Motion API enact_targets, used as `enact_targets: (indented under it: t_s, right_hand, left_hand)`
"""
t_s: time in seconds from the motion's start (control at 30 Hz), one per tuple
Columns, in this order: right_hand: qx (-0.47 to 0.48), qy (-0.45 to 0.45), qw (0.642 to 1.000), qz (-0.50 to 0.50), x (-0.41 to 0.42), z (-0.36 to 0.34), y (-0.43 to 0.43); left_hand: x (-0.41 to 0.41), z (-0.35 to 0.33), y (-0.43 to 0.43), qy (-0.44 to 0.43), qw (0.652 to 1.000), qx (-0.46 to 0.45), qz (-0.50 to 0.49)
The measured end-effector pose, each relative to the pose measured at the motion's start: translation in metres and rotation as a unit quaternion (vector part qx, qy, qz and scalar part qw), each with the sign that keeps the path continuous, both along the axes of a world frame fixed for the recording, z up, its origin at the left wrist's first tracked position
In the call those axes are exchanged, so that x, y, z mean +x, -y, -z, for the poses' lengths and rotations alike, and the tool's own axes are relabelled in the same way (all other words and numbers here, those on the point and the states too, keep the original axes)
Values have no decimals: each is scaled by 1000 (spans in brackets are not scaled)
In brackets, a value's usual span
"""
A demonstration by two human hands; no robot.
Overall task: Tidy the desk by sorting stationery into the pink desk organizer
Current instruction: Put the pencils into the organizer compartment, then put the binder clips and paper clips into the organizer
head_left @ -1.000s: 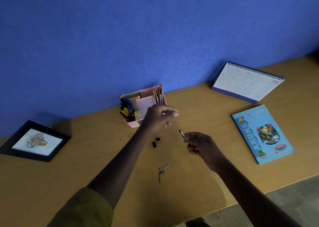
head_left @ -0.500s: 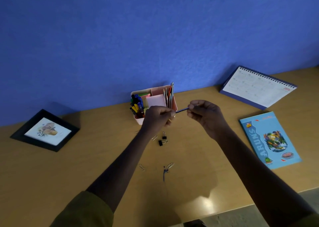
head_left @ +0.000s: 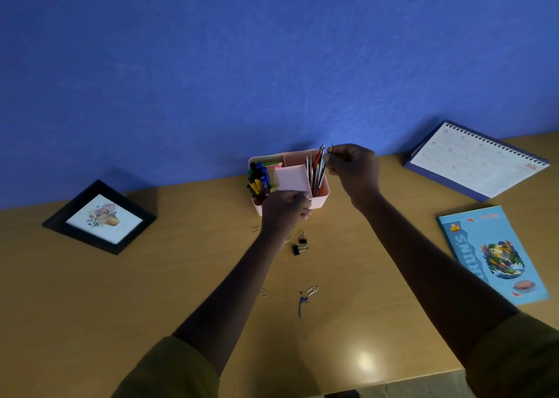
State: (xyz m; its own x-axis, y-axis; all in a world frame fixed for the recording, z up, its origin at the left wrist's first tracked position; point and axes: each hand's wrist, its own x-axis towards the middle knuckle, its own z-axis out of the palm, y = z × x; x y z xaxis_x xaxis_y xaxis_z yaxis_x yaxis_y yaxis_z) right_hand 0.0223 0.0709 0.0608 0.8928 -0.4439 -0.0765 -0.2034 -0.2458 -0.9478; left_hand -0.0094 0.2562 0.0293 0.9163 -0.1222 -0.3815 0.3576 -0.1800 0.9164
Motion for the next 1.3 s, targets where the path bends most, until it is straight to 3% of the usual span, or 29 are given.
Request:
enact_targets:
  t_s: [0.13,0.3,0.73,1.0,1.13,1.3]
  right_hand:
    - [-169,-24,985,-38,4,22,-12]
    - [-244,-67,966,-48,6,45,-23]
    - [-285,-64,956,-26,4,53,-37]
    - [-257,39,964,-52,-61,47,-56]
    - [-308,2,941,-138,-94,67,-72]
    - [-425,-87,869,-239,-103,87,-86]
  left_hand:
    - [-7,8,-18,-31,999,-3,-29]
    - [-15,15,-38,-51,997,-12,-53]
    - [-44,37,-83,-61,994,27,-92]
    - [-74,50,-95,-20,989,133,-61]
    - [-76,41,-90,59,972,227,-4]
    - [-73,28,-81,142,947,282,54]
